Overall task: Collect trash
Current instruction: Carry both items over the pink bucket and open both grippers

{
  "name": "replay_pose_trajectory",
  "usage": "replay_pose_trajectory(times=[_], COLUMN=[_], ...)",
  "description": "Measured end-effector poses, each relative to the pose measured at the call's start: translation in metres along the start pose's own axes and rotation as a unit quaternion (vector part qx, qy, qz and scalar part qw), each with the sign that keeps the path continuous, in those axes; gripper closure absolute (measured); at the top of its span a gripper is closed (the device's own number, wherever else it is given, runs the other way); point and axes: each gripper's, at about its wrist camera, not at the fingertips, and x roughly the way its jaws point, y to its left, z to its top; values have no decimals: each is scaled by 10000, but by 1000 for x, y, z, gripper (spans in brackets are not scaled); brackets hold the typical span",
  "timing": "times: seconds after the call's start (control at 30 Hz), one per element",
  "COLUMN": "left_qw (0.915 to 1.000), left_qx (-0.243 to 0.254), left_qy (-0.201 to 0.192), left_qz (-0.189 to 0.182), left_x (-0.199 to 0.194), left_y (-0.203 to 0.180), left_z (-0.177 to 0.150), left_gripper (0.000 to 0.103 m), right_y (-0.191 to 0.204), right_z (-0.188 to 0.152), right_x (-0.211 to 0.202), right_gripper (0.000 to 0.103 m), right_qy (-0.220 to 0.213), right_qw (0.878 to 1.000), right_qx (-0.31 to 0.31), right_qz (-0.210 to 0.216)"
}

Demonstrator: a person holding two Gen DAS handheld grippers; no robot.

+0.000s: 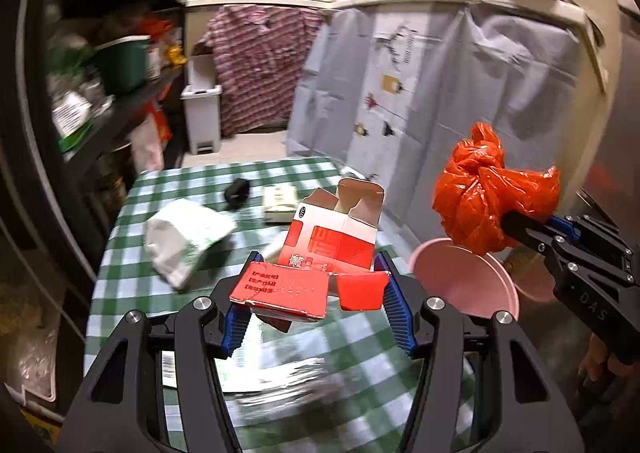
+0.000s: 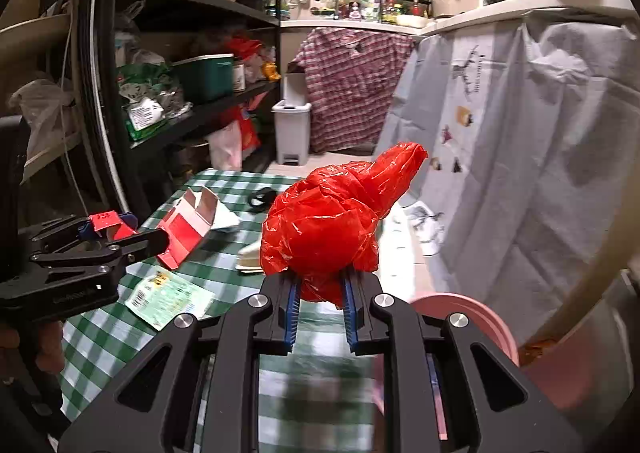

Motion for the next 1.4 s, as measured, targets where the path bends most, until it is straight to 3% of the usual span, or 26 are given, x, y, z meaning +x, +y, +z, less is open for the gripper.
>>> replay_pose_trajectory(times=[0.4,0.57,1.4], left_qw=[9977,9963,9899], left_qx=[529,658,840], left_qy=[199,285,808], left_qz=[-375,-473,-802], left_x=[27,41,110], left_y=[-86,-115,-166], left_z=[6,5,1], left_gripper=[47,47,47], right_y=[-82,-102,-144], right_z=[-27,-40,-66], right_x=[-12,-13,17], right_gripper=[84,84,84], right_qy=[173,274,848], right_qw=[9958,9946,9879], right_qx=[767,808,1064], right_qz=[-470,-593,-737])
